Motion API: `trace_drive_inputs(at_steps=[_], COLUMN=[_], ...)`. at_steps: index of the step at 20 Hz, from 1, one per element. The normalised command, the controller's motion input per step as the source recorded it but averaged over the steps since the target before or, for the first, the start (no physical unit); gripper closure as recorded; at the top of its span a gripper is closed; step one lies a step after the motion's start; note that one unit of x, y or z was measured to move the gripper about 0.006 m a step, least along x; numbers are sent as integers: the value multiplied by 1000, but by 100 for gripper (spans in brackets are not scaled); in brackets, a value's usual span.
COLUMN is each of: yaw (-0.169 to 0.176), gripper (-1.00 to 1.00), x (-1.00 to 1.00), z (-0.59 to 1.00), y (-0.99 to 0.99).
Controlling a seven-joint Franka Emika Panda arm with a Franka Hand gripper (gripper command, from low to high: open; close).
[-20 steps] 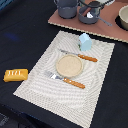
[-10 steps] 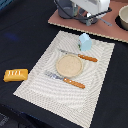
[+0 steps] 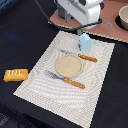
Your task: Interact with the objects in diverse but meaningful ways.
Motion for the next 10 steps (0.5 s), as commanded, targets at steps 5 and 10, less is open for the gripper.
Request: trace_drive_inputs(at_steps=[5,10], yaw=[0,-5], gripper=[-100,-100], x=[-592,-611], z=[-136,-139], y=[-714,-693])
